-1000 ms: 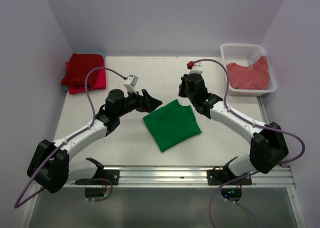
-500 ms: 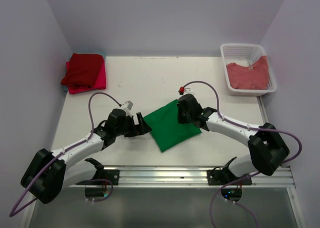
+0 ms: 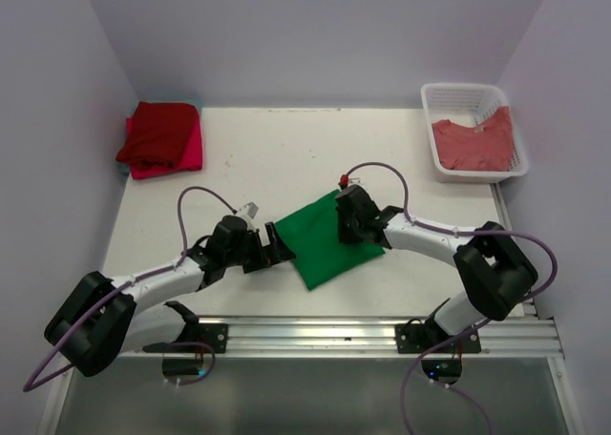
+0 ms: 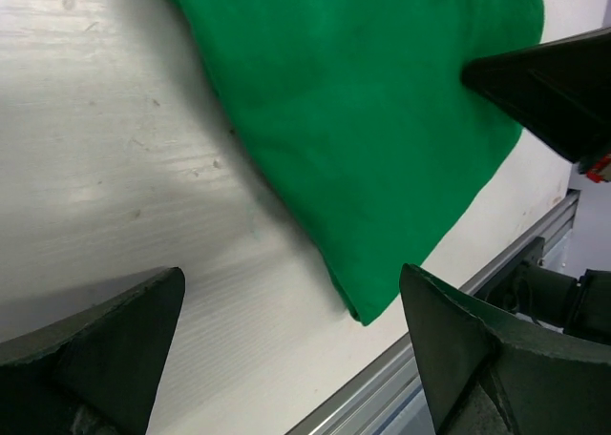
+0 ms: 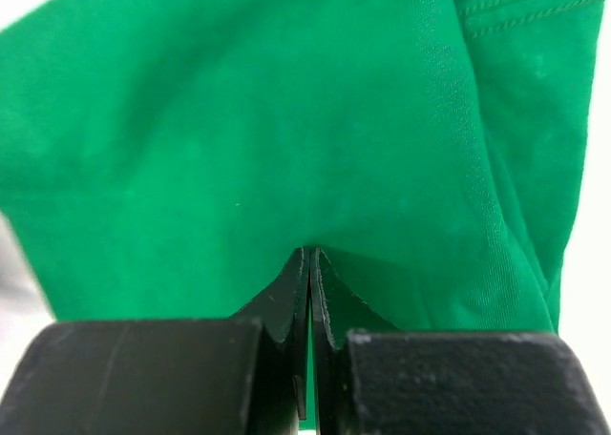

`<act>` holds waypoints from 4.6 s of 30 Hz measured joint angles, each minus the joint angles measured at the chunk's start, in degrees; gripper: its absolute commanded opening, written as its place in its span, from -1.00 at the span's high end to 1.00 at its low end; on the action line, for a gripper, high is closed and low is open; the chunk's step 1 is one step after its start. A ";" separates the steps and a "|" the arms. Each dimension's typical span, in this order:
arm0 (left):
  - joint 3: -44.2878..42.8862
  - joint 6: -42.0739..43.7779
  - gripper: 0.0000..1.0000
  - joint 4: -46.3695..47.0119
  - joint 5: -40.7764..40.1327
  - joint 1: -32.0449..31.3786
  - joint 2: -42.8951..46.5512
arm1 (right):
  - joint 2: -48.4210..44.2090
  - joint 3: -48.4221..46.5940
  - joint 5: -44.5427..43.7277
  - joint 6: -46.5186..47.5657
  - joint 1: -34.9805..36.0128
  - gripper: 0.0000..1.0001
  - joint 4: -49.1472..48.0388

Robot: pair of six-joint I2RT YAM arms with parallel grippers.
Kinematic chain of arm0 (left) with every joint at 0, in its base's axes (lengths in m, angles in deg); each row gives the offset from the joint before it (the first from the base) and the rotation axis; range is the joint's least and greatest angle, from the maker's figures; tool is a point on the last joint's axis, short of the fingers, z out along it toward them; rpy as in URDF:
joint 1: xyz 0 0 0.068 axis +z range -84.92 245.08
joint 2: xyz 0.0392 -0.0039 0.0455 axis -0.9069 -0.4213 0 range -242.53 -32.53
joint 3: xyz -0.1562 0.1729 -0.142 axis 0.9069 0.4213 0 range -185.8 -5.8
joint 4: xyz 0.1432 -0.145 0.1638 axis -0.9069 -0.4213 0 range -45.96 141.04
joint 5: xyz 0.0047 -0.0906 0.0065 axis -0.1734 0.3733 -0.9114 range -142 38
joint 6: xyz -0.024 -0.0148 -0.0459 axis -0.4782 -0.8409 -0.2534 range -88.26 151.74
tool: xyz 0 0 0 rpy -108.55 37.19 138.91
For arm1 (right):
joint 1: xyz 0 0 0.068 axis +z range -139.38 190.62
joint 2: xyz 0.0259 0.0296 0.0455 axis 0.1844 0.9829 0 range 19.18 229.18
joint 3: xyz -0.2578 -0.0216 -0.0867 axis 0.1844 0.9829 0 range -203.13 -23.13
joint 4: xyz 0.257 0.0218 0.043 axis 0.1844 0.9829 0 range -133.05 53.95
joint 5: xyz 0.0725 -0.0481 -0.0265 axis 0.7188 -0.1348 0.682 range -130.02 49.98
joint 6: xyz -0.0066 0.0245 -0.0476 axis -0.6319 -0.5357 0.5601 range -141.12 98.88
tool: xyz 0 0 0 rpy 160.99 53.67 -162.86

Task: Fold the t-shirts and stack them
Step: Put the neatly folded tshirt into the corner of the board with the left arm

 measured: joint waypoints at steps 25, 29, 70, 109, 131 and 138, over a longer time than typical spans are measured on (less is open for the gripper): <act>-2.12 -7.78 -1.00 15.78 1.57 -3.02 -12.79 | 11.74 -6.82 1.46 -2.80 1.60 1.00 -6.10; -3.39 -8.26 -1.00 15.78 -0.02 -3.10 -14.12 | 11.74 -6.75 1.51 -3.23 1.66 1.00 -6.29; -4.92 -5.09 1.00 38.32 0.96 -1.66 -28.68 | 1.79 -0.57 2.82 -2.36 2.14 0.16 -7.04; -62.10 11.72 1.00 21.77 -6.49 45.22 -37.20 | -20.87 -2.23 -7.37 4.79 2.27 -0.10 9.62; -37.42 0.63 1.00 30.05 -11.06 52.72 -45.92 | -21.33 -1.49 -4.55 4.52 2.25 -0.08 9.57; -35.17 -2.54 -0.33 29.53 -11.58 52.87 -41.46 | -21.07 0.22 -4.55 4.50 2.25 -0.15 9.42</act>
